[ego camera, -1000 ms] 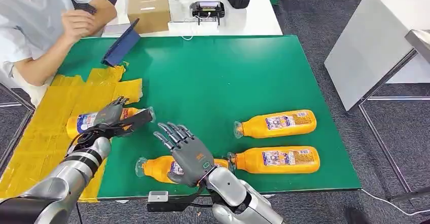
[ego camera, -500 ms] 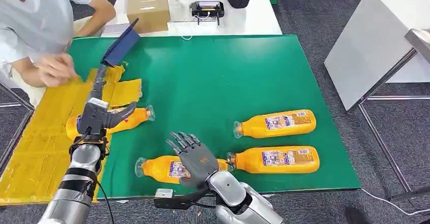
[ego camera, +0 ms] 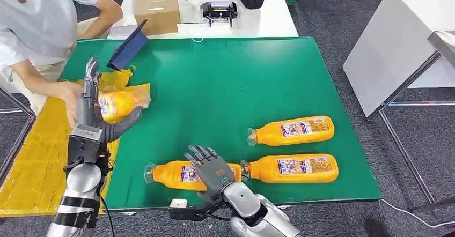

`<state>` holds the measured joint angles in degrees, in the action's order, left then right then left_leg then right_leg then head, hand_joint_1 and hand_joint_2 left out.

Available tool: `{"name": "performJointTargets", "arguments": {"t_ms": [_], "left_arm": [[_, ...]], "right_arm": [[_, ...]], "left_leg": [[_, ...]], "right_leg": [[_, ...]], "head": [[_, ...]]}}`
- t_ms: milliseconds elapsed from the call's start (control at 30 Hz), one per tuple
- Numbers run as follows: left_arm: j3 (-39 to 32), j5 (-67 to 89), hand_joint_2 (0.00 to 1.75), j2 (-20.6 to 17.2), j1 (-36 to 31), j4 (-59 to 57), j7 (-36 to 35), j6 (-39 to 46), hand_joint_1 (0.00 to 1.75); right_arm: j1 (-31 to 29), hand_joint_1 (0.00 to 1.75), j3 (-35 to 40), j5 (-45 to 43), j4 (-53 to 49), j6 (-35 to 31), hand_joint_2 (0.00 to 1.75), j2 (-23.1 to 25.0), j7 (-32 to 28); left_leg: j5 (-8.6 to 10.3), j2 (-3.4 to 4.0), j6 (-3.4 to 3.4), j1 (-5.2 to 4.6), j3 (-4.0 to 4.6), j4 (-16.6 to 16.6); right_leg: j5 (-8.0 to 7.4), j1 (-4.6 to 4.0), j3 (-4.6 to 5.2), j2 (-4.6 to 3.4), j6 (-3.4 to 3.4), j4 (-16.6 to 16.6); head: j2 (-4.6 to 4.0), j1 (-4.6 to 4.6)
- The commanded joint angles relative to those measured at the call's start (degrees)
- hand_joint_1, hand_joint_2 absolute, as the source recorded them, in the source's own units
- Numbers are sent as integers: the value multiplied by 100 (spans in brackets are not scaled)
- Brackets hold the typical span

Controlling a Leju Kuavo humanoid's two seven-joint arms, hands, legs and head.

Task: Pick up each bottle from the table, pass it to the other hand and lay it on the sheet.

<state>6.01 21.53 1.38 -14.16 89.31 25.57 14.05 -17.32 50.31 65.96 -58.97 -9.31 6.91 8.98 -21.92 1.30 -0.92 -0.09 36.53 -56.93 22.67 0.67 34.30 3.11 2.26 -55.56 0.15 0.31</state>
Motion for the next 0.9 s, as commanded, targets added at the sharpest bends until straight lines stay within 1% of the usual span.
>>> {"name": "performJointTargets", "arguments": {"t_ms": [33,100,133,300,400,500,533,633,667,700,733,767,900], "left_arm": [[435,-150,175,-6,212,569,19,18,0],[481,-146,175,1,264,629,20,30,0],[510,-139,175,-4,295,663,22,44,0],[555,-104,175,-39,403,781,24,145,0],[551,-104,175,-44,413,780,24,146,0],[536,-82,175,-40,454,775,-13,139,0],[537,-85,175,-39,479,772,-29,120,0],[528,-41,175,-36,469,713,-117,56,0],[531,-34,175,-25,467,703,-123,62,0],[534,-34,175,-22,465,702,-123,61,0],[534,-34,175,-22,465,702,-123,61,0],[554,-45,175,-10,450,684,-141,41,0],[593,-62,175,6,411,601,-187,3,0]], "right_arm": [[-215,0,-116,9,682,177,175,-37,129],[-225,0,-130,65,738,189,175,-48,227],[-220,0,-143,84,759,205,175,-46,257],[-104,0,-345,266,628,176,175,-155,495],[-109,0,-362,260,631,182,175,-183,491],[-36,0,-573,350,512,115,175,-262,723],[-14,0,-686,389,459,112,175,-315,792],[48,0,-1029,643,419,63,175,-378,1026],[51,0,-1088,683,420,71,175,-381,1036],[51,0,-1098,682,425,72,175,-396,1036],[51,0,-1098,682,425,72,175,-396,1036],[65,0,-1277,748,451,58,175,-351,1058],[3,2,-1514,834,587,89,175,-299,1079]], "left_leg": [[-7,-7,4,4,-14,1],[-19,-10,9,9,-36,0],[-13,-5,6,7,-25,1],[-13,-15,5,8,-30,2],[-6,-13,3,3,-22,4],[-13,-24,6,8,-34,2],[-4,-19,3,3,-23,6],[-9,-26,5,6,-32,4],[-3,-25,3,3,-22,5],[-8,-32,5,5,-34,5],[-3,-24,2,2,-24,4],[-12,-29,5,6,-38,3],[-9,-31,5,7,-37,2]], "right_leg": [[7,-1,-16,-13,-5,3],[17,-3,-38,-28,-10,3],[10,-3,-26,-24,-7,5],[13,-3,-34,-16,-6,7],[8,1,-23,-11,-5,7],[15,-1,-40,-16,-8,8],[6,2,-25,-8,-4,9],[11,1,-36,-11,-6,10],[6,3,-24,0,-2,8],[11,2,-38,-5,-5,9],[5,3,-26,-2,-2,8],[13,1,-42,-13,-5,9],[11,0,-41,-6,-5,8]], "head": [[0,2],[0,0],[0,0],[0,0],[0,0],[0,2],[0,2],[0,0],[0,2],[0,0],[0,0],[0,2],[0,0]]}}
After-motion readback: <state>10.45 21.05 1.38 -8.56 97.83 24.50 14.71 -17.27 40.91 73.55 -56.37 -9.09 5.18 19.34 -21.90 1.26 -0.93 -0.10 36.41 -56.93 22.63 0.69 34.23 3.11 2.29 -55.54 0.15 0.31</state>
